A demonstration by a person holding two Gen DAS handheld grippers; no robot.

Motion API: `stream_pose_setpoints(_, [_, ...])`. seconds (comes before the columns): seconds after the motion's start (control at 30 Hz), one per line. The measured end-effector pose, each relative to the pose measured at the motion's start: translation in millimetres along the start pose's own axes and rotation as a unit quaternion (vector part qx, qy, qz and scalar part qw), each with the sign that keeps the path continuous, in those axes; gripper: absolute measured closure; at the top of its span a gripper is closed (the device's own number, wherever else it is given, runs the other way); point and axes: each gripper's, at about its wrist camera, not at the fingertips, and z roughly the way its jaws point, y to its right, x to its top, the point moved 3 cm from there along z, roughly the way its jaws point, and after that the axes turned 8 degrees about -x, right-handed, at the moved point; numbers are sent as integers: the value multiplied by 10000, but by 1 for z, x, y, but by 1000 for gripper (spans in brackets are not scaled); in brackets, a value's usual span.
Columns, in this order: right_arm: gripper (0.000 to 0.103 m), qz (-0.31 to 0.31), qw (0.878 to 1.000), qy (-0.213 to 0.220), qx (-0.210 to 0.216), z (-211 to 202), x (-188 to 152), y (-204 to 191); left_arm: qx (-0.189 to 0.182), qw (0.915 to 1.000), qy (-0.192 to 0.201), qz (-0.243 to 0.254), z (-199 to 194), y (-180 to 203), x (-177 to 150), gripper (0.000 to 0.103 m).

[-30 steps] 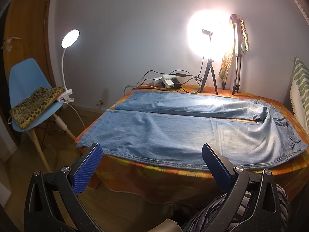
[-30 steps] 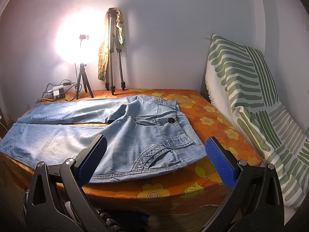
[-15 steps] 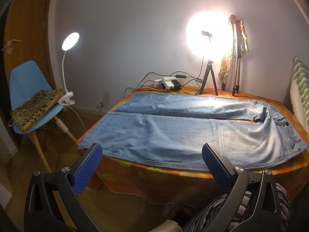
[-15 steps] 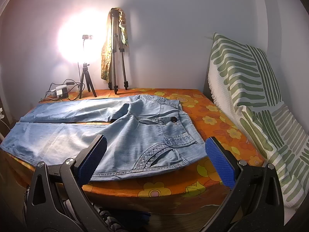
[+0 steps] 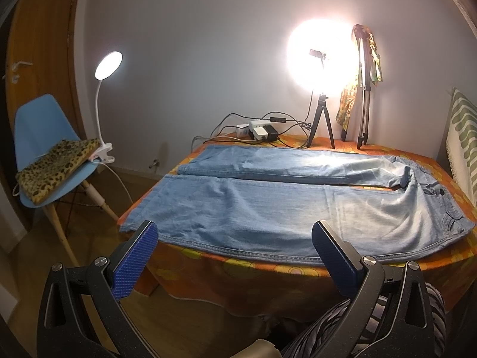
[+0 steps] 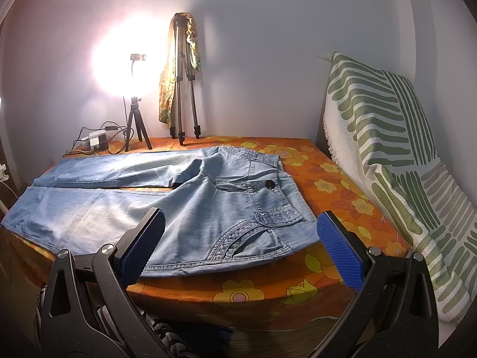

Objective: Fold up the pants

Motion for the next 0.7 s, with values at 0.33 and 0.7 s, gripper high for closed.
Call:
stream_pose_setpoints(0.33, [4, -153, 9993, 104, 317, -6, -2, 4, -345, 9987, -157, -354, 1, -17, -2, 1])
stream_pose_setpoints(0.7, [11, -39, 9978, 67, 660, -9, 8, 34, -28, 9994, -349, -5, -2, -47, 17, 5])
